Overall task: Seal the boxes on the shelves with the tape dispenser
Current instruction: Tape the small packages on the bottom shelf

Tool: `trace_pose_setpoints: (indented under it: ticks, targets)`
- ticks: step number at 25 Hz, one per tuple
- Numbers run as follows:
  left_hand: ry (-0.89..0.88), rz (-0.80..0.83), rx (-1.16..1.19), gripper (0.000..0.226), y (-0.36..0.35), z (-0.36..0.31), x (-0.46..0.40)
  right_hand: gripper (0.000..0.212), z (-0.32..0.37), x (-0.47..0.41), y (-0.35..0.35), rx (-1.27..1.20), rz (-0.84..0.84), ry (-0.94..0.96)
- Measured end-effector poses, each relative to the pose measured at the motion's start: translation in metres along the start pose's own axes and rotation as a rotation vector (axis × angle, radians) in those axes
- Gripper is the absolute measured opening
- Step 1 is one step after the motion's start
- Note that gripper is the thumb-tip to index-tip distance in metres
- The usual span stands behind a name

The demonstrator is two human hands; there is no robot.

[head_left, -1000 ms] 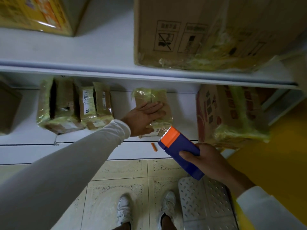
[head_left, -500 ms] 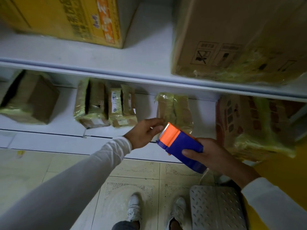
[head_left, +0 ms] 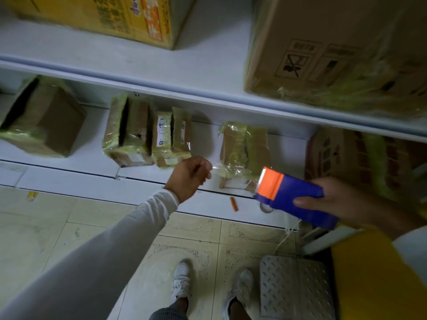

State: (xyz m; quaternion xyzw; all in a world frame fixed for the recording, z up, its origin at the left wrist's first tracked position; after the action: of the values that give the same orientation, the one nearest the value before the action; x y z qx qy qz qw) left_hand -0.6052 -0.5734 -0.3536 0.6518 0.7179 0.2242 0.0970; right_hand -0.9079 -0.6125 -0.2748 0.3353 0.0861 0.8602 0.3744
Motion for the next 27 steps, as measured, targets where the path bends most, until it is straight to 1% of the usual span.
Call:
trace_pose_setpoints:
  ticks: [2,5,8,10,11,12,13,14,15,16,17,18,19,21,23,25,26,27]
  targets:
    - [0.028,-0.009,0.006,0.015,-0.007,0.002,-0.003,0.047,-0.010,0.004,0.025,0.001,-0.033,-0.041]
    - [0.053,-0.037,-0.041,0.017,-0.024,0.000,-0.010,0.068,-0.018,-0.010,0.041,0.109,-0.015,-0.051]
    - [0.074,-0.116,-0.135,0.018,-0.031,0.005,-0.019,0.076,-0.024,-0.028,0.048,0.145,-0.032,-0.068]
    - [0.114,-0.147,-0.204,0.007,-0.033,0.011,-0.023,0.076,-0.028,-0.039,0.047,0.153,-0.028,-0.072]
    - [0.143,-0.177,-0.268,0.016,-0.032,0.012,-0.024,0.074,-0.030,-0.044,0.045,0.149,-0.024,-0.073]
    - [0.156,-0.215,-0.349,0.036,-0.030,0.014,-0.023,0.069,-0.033,-0.048,0.044,0.136,-0.021,-0.078]
    - [0.113,-0.248,-0.429,0.052,-0.026,0.014,-0.022,0.065,-0.035,-0.050,0.043,0.115,-0.016,-0.085]
    - [-0.001,-0.252,-0.510,0.059,-0.025,0.010,-0.022,0.061,-0.036,-0.051,0.042,0.089,-0.010,-0.089]
    - [-0.148,-0.199,-0.564,0.059,-0.026,0.005,-0.021,0.061,-0.037,-0.052,0.041,0.068,-0.005,-0.090]
    - [-0.276,-0.101,-0.592,0.056,-0.030,0.001,-0.019,0.062,-0.038,-0.053,0.040,0.058,-0.002,-0.086]
    - [-0.348,0.009,-0.610,0.054,-0.036,0.001,-0.018,0.063,-0.039,-0.053,0.039,0.053,0.001,-0.085]
    - [-0.373,0.071,-0.609,0.052,-0.040,0.002,-0.017,0.065,-0.040,-0.054,0.037,0.052,0.006,-0.081]
    - [-0.374,0.062,-0.592,0.050,-0.041,0.004,-0.020,0.067,-0.040,-0.054,0.034,0.056,0.006,-0.072]
    - [-0.371,-0.029,-0.544,0.045,-0.040,0.008,-0.026,0.079,-0.042,-0.055,0.029,0.071,-0.002,-0.052]
    - [-0.350,-0.050,-0.493,0.046,-0.041,0.009,-0.025,0.084,-0.044,-0.055,0.026,0.074,-0.003,-0.051]
    - [-0.314,0.018,-0.496,0.058,-0.044,0.010,-0.022,0.075,-0.045,-0.054,0.025,0.076,-0.006,-0.059]
    - [-0.315,0.023,-0.566,0.066,-0.043,0.008,-0.018,0.068,-0.045,-0.054,0.026,0.081,-0.009,-0.063]
    - [-0.339,-0.032,-0.650,0.073,-0.040,0.004,-0.016,0.064,-0.044,-0.053,0.026,0.083,-0.015,-0.065]
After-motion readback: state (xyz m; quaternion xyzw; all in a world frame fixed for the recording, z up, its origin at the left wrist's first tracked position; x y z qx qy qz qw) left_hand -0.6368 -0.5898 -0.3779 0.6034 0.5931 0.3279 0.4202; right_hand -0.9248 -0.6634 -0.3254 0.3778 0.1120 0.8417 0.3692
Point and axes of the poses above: each hand's wrist, its own x-axis away from the middle knuckle, its own y-axis out of the back of the hand, z = x × y, the point moved 4 cm from there along -x, towards the middle knuckle, and after that the axes turned 12 degrees about -x, right-handed, at the moved point
